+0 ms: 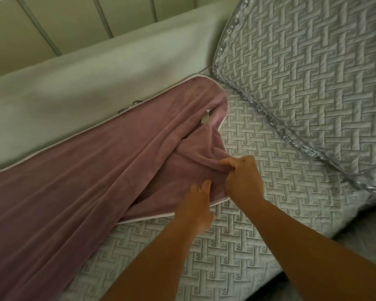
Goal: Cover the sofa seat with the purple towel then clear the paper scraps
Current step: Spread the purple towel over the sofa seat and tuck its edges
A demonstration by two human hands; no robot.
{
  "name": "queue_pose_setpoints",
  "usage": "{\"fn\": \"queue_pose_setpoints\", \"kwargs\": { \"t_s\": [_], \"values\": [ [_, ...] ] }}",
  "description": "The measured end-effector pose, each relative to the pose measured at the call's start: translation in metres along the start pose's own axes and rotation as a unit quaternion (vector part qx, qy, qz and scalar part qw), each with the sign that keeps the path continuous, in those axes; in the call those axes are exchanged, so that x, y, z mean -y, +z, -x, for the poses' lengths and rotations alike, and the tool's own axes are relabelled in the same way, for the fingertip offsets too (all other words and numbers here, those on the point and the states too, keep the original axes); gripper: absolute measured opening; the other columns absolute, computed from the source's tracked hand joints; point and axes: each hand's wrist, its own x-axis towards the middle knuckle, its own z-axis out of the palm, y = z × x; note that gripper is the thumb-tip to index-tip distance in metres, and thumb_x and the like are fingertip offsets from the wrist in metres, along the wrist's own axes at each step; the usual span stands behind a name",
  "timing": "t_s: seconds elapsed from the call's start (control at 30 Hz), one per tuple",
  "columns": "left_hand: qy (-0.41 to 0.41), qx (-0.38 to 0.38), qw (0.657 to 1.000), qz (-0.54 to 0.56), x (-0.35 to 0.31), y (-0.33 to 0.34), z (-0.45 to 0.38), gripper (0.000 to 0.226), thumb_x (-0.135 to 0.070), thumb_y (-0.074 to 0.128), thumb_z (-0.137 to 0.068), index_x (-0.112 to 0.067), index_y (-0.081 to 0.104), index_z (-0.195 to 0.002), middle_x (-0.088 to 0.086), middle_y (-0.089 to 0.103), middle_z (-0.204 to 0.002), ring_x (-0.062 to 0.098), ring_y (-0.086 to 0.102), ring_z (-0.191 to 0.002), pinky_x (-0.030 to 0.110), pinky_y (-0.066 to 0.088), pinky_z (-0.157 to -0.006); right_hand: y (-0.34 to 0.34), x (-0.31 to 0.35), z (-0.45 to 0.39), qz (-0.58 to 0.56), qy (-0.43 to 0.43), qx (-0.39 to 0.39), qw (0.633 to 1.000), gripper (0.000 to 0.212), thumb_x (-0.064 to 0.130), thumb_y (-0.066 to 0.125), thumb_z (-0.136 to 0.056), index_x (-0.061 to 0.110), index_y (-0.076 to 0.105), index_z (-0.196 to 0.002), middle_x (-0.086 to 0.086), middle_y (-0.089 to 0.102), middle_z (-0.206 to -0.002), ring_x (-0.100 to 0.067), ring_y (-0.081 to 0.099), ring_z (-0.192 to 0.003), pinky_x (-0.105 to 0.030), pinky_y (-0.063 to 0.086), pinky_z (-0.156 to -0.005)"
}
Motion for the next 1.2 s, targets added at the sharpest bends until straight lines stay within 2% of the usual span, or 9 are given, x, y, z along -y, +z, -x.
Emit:
{"fn": "queue_pose_setpoints", "kwargs": {
  "t_s": [0.13, 0.23, 0.33, 0.4, 0.57, 0.7, 0.87, 1.03, 1.2],
  "values": [
    [0.015, -0.071, 0.996, -0.043, -0.011, 0.009, -0.004, 0.057, -0.025, 0.053, -0.092, -0.026, 0.025, -0.142, 0.004, 0.045, -0.128, 0.022, 0.049, -0.113, 0.037, 0.048, -0.088, -0.019, -0.025, 0.001, 0.009, 0.017, -0.001, 1.000, 0.031, 0.005, 0.049, -0.087, 0.029, 0.063, -0.100, 0.006, 0.046, -0.104, -0.012, 0.054, -0.072, -0.035, 0.053, -0.058],
    [0.024, -0.056, 0.998, 0.026, -0.022, 0.012, -0.014, 0.042, -0.025, 0.044, -0.096, -0.023, 0.037, -0.137, 0.003, 0.051, -0.128, 0.022, 0.055, -0.110, 0.039, 0.047, -0.093, -0.024, -0.045, -0.002, 0.058, -0.012, 0.002, 0.998, 0.027, 0.010, 0.049, -0.090, 0.028, 0.062, -0.104, 0.010, 0.042, -0.098, -0.012, 0.051, -0.072, -0.030, 0.049, -0.057],
    [0.051, -0.052, 0.995, 0.063, -0.044, 0.022, -0.024, 0.036, -0.022, 0.039, -0.098, -0.019, 0.046, -0.133, 0.005, 0.055, -0.126, 0.021, 0.056, -0.110, 0.035, 0.045, -0.093, -0.031, -0.064, -0.009, 0.070, -0.008, 0.002, 0.998, 0.013, 0.030, 0.043, -0.092, 0.027, 0.054, -0.098, 0.012, 0.048, -0.085, -0.011, 0.052, -0.070, -0.027, 0.038, -0.052],
    [0.061, -0.052, 0.993, 0.090, -0.059, 0.031, -0.028, 0.036, -0.020, 0.037, -0.098, -0.016, 0.048, -0.132, 0.007, 0.056, -0.125, 0.021, 0.055, -0.109, 0.030, 0.043, -0.089, -0.039, -0.076, -0.012, 0.088, -0.008, -0.001, 0.996, 0.010, 0.030, 0.046, -0.091, 0.030, 0.053, -0.098, 0.005, 0.054, -0.096, -0.019, 0.055, -0.080, -0.031, 0.040, -0.057],
    [0.082, 0.006, 0.981, 0.177, -0.105, 0.059, -0.032, 0.035, -0.017, 0.038, -0.097, -0.013, 0.052, -0.129, 0.016, 0.064, -0.111, 0.034, 0.061, -0.097, 0.037, 0.048, -0.076, -0.064, -0.112, -0.021, 0.180, -0.007, 0.019, 0.983, 0.037, 0.013, 0.053, -0.089, 0.024, 0.050, -0.125, -0.003, 0.042, -0.121, -0.023, 0.048, -0.098, -0.033, 0.042, -0.066],
    [0.093, 0.047, 0.972, 0.212, -0.141, 0.084, -0.033, 0.034, -0.022, 0.040, -0.098, -0.020, 0.047, -0.132, 0.008, 0.064, -0.114, 0.028, 0.063, -0.096, 0.029, 0.047, -0.075, -0.082, -0.138, -0.026, 0.184, 0.056, 0.021, 0.981, 0.032, 0.016, 0.055, -0.090, 0.022, 0.048, -0.120, -0.004, 0.043, -0.122, -0.025, 0.050, -0.099, -0.035, 0.045, -0.067],
    [0.117, 0.094, 0.960, 0.235, -0.181, 0.107, -0.042, 0.042, -0.019, 0.040, -0.099, -0.022, 0.039, -0.141, -0.002, 0.053, -0.138, 0.015, 0.053, -0.122, 0.033, 0.044, -0.102, -0.109, -0.174, -0.031, 0.286, 0.066, 0.063, 0.954, 0.052, 0.018, 0.061, -0.086, 0.029, 0.040, -0.133, 0.001, 0.030, -0.132, -0.022, 0.045, -0.109, -0.030, 0.044, -0.065],
    [0.090, 0.124, 0.965, 0.212, -0.185, 0.121, -0.048, 0.050, -0.025, 0.041, -0.099, -0.026, 0.028, -0.147, 0.002, 0.056, -0.134, 0.029, 0.061, -0.109, 0.036, 0.052, -0.089, -0.118, -0.191, -0.030, 0.315, 0.057, 0.101, 0.942, 0.063, 0.020, 0.060, -0.088, 0.033, 0.029, -0.141, 0.002, 0.023, -0.139, -0.021, 0.043, -0.112, -0.032, 0.052, -0.073],
    [0.102, 0.146, 0.969, 0.173, -0.185, 0.133, -0.053, 0.055, -0.024, 0.042, -0.098, -0.022, 0.021, -0.149, 0.000, 0.040, -0.149, 0.019, 0.049, -0.126, 0.035, 0.041, -0.105, -0.116, -0.205, -0.025, 0.318, 0.044, 0.099, 0.942, 0.063, 0.024, 0.058, -0.089, 0.034, 0.026, -0.142, 0.001, 0.025, -0.137, -0.020, 0.039, -0.116, -0.031, 0.049, -0.080]
  ]
}}
